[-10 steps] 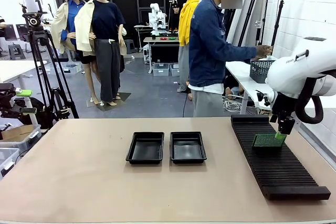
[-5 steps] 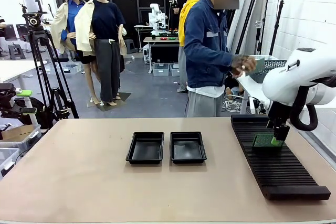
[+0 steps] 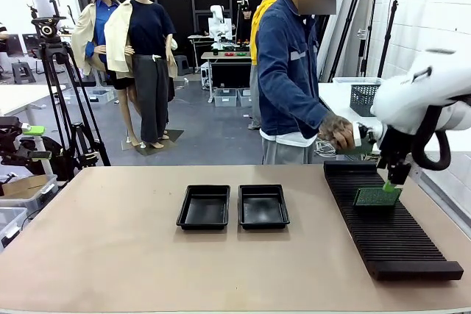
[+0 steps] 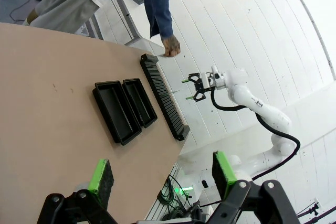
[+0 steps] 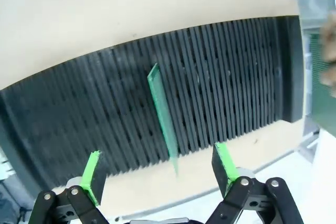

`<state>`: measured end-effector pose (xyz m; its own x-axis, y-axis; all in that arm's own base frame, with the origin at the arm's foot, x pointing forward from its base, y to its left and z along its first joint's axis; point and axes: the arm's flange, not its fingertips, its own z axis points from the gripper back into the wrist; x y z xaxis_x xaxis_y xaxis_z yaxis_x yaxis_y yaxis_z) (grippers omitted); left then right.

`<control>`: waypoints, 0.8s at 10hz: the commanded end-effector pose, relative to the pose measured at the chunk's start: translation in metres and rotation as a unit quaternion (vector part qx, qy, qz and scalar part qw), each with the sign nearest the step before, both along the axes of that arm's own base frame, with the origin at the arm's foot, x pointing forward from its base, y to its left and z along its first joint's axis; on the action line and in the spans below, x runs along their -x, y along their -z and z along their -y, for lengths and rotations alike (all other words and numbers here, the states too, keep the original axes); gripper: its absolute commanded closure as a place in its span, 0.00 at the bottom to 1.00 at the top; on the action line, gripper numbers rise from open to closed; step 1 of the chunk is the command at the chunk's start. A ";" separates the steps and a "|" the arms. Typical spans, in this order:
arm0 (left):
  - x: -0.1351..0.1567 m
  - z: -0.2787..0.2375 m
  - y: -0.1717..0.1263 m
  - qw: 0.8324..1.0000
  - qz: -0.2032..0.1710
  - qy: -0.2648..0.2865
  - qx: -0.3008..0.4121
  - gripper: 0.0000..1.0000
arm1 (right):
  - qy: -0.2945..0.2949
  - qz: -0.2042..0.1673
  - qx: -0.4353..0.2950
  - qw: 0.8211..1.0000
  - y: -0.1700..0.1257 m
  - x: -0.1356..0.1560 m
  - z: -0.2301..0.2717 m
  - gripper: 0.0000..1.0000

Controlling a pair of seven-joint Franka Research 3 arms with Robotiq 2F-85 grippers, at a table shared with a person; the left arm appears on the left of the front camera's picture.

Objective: Inspect and transfer BCBs to ESD trays.
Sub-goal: Pick up the Blank PCB from the PCB Rack and place it in the left ESD tray.

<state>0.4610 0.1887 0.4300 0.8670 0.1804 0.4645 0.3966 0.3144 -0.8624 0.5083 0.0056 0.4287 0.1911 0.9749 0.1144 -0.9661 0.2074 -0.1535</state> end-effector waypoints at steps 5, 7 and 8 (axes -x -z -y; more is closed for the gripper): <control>0.000 -0.001 -0.001 1.000 0.000 -0.002 -0.001 0.00 | 0.057 -0.128 -0.030 0.990 -0.097 0.132 0.042 0.00; 0.000 -0.001 -0.001 1.000 0.000 -0.002 -0.001 0.00 | 0.065 -0.144 -0.025 0.987 -0.092 0.131 0.042 0.00; 0.000 -0.001 -0.001 1.000 0.000 -0.002 -0.001 0.00 | 0.060 -0.143 -0.023 0.988 -0.091 0.131 0.041 0.00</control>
<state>0.4610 0.1889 0.4299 0.8670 0.1808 0.4644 0.3963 0.3147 -0.8625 0.3704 -0.0400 0.5264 0.3299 0.9367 0.1169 -0.9383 0.3119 0.1494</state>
